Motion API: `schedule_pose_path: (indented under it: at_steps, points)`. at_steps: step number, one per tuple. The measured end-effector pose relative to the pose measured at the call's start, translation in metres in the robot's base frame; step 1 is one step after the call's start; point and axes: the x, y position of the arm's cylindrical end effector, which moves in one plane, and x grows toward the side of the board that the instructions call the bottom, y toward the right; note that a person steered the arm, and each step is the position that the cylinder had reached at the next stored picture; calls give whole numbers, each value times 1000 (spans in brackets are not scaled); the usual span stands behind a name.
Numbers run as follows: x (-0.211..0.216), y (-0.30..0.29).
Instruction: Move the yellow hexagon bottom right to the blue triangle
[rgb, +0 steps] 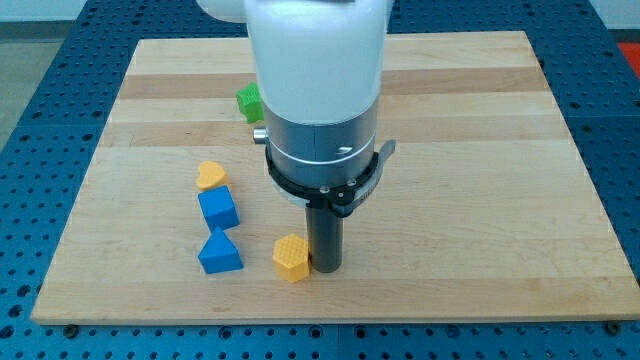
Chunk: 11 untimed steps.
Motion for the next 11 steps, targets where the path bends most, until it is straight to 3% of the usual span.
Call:
schedule_pose_path:
  at_steps: [4,8,11]
  points:
    - [-48,-3]
    - [-7,-20]
    - [19,13]
